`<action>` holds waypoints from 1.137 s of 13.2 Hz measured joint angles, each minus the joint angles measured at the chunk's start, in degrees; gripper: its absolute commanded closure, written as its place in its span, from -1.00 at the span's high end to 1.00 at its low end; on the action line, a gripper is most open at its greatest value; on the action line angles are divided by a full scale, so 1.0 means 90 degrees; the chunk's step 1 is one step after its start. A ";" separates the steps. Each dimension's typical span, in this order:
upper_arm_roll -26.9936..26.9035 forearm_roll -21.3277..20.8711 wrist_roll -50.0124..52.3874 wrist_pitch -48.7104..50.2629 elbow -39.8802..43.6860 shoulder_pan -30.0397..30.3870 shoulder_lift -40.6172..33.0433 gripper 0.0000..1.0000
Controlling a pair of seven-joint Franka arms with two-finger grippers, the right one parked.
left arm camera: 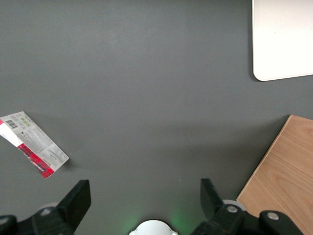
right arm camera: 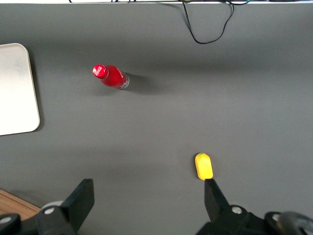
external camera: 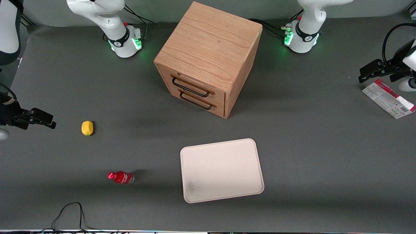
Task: Place red cookie box on tray
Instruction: 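Lower the open left gripper toward the red-and-white cookie box, then close the left gripper on the end of the cookie box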
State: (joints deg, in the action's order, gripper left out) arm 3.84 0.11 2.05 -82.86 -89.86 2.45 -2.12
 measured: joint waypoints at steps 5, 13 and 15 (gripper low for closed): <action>-0.0073 -0.0002 0.0004 -0.0170 -0.0001 0.0364 0.0040 1.00; -0.0156 -0.0010 -0.0008 -0.0796 -0.0083 0.2902 0.0379 1.00; -0.0170 -0.0011 -0.0100 -0.0915 -0.0140 0.3694 0.0501 1.00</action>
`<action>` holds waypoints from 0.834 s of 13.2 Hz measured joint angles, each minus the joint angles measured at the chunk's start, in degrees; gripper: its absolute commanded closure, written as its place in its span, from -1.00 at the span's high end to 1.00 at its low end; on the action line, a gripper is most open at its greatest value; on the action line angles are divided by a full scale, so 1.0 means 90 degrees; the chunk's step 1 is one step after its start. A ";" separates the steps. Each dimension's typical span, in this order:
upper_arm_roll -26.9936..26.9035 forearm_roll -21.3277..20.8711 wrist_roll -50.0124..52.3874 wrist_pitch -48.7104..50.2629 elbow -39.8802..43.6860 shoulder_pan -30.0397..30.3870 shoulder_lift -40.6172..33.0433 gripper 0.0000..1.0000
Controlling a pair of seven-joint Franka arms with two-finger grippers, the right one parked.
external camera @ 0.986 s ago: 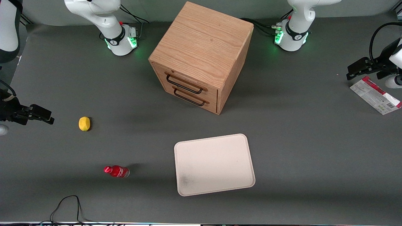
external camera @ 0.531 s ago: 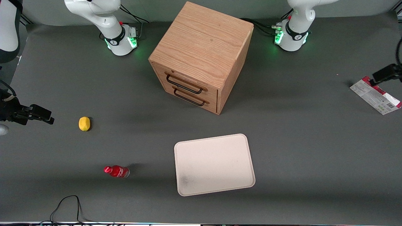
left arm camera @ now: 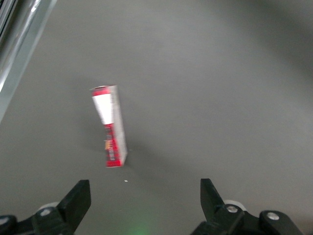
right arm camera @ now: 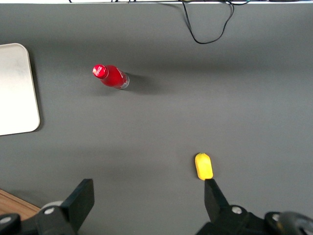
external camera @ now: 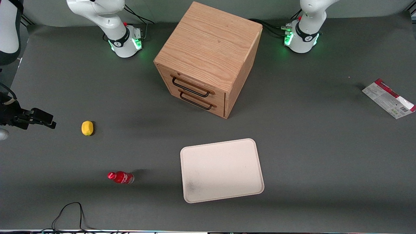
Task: Place red cookie box on tray
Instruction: 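Close the left gripper on the end of the cookie box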
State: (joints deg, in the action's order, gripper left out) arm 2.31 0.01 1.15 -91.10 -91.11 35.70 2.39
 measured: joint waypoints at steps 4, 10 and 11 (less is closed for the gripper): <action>0.0009 -0.0033 -0.0164 -0.0012 -0.0154 0.0832 0.0073 1.00; 0.0092 -0.0036 0.0003 -0.0162 -0.0678 0.1159 -0.0347 1.00; 0.0129 -0.0036 0.0080 -0.0266 -0.0901 0.1150 -0.0491 1.00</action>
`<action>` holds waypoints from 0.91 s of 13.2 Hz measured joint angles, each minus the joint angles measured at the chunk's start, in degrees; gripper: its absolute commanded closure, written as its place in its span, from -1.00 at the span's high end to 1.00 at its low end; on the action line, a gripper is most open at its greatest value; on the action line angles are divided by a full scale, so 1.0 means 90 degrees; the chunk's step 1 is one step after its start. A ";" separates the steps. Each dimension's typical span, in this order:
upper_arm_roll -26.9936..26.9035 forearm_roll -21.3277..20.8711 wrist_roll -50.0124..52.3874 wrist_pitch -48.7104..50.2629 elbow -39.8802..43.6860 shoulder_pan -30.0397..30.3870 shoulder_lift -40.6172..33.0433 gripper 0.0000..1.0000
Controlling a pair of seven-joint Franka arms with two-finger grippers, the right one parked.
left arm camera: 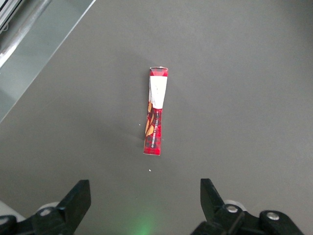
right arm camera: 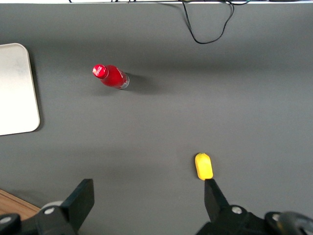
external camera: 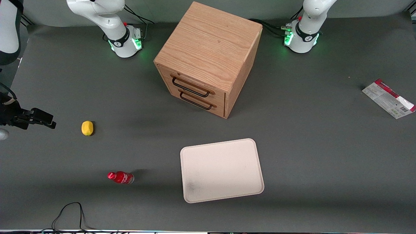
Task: Place red cookie box on tray
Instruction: 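Close the left gripper on the end of the cookie box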
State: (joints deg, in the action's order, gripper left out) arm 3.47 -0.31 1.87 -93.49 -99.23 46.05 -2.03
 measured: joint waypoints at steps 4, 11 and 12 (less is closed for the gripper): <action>0.0046 0.0005 0.0122 -0.0866 -0.0998 -0.0042 -0.0193 1.00; 0.0059 0.0177 0.0171 -0.3572 -0.3045 -0.0168 0.0159 1.00; 0.0058 0.0190 0.0171 -0.3927 -0.3159 -0.0168 0.0350 1.00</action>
State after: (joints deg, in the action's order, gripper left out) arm 4.00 1.40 3.41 -128.84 -127.65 44.54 1.12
